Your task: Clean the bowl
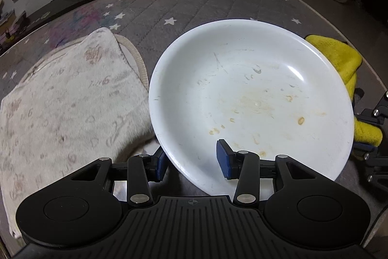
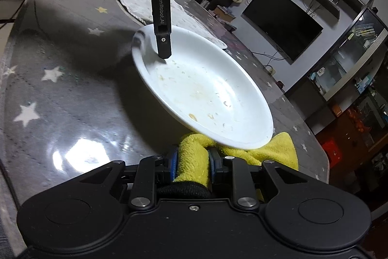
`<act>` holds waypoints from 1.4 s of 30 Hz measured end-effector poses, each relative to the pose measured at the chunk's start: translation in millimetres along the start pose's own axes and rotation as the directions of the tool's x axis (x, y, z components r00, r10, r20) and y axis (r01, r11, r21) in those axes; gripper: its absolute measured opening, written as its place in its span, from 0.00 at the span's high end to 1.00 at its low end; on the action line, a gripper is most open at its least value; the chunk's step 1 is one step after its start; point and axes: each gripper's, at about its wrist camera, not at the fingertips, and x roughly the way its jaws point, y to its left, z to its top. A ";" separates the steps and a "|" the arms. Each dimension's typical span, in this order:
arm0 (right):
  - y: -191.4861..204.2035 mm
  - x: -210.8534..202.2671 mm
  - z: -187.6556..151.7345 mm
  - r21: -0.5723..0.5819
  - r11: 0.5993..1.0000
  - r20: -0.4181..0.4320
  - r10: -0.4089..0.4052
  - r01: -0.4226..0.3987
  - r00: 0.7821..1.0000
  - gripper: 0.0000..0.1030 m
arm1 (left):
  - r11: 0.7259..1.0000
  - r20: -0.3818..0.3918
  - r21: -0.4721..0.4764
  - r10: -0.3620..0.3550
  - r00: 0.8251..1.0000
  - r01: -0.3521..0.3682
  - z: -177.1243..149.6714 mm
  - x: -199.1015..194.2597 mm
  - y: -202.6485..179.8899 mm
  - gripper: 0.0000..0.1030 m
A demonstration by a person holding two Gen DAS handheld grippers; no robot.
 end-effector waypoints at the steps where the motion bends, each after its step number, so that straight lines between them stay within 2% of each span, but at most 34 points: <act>1: -2.4 1.7 -0.4 0.001 1.000 -0.002 -0.003 0.003 1.000 0.75 | 1.000 -0.002 0.005 -0.002 1.000 0.002 2.1 1.3 0.9 0.56; 14: -25.7 24.5 -7.1 0.018 0.999 -0.024 -0.043 0.044 0.999 0.75 | 0.999 -0.020 0.038 0.001 1.000 0.000 23.8 16.6 5.8 0.56; 15: -17.6 28.2 -9.9 0.017 0.999 -0.024 -0.048 0.048 0.999 0.75 | 0.999 -0.019 0.040 0.007 1.000 -0.007 24.5 17.1 5.4 0.56; 24: -33.2 43.5 -12.3 0.044 0.995 -0.044 -0.089 0.091 0.995 0.75 | 0.999 0.000 0.030 0.041 0.999 -0.041 21.8 15.4 1.5 0.54; 28: -35.4 45.1 -15.0 0.066 0.993 -0.048 -0.100 0.103 0.994 0.75 | 0.999 -0.004 -0.018 0.034 0.999 -0.034 15.2 10.3 -0.8 0.54; 32: -37.7 46.7 -17.8 0.087 0.990 -0.053 -0.110 0.114 0.993 0.75 | 0.992 -0.003 -0.128 -0.011 1.000 0.011 2.5 4.3 2.4 0.54; 34: -38.2 46.9 -19.0 0.098 0.988 -0.055 -0.115 0.120 0.992 0.75 | 0.989 0.006 -0.150 -0.017 1.000 0.018 -1.8 2.0 1.7 0.54; 42: -22.9 32.9 -18.3 0.109 0.987 -0.053 -0.116 0.122 0.992 0.75 | 0.986 0.026 -0.165 -0.030 0.999 0.034 -5.8 -0.1 0.8 0.60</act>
